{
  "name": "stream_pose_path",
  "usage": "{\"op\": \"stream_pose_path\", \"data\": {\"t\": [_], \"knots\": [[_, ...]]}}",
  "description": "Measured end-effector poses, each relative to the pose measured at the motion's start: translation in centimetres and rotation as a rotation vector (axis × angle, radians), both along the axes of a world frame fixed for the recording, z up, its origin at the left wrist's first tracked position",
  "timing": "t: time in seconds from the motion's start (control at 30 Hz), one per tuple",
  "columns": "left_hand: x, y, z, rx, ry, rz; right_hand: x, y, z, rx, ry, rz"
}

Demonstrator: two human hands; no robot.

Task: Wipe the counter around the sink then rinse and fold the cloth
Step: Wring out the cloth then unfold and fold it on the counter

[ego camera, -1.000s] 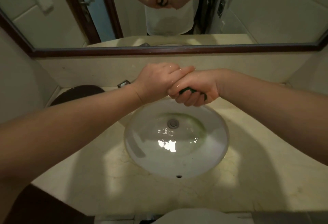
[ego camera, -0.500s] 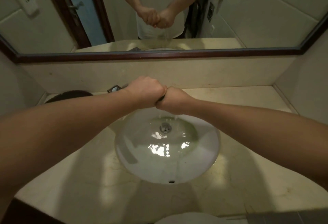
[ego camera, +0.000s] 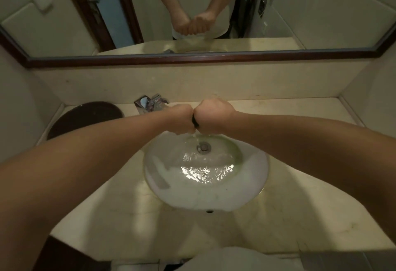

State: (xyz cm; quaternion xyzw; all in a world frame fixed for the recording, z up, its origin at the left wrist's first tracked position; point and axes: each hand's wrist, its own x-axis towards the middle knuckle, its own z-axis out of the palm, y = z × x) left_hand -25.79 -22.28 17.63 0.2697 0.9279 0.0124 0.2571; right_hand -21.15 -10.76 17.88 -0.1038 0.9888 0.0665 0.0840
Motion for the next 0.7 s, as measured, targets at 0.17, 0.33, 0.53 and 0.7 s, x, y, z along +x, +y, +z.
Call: {"op": "stream_pose_path", "data": {"t": [0.17, 0.33, 0.53, 0.7], "knots": [[1.6, -1.8, -0.9, 0.29, -0.713, 0.398, 1.2, -0.7, -0.3, 0.102, 0.068, 0.205], [3.6, -2.0, -3.0, 0.428, -0.972, 0.502, 1.7, -0.1, -1.3, 0.105, 0.08, 0.257], [5.2, -0.6, -4.6, 0.462, -0.703, 0.693, 1.8, 0.3, -2.7, 0.106, 0.077, 0.286], [5.8, -0.6, -5.4, 0.462, -0.445, 0.638, 2.8, 0.7, -4.2, -0.031, -0.063, 0.186]]}}
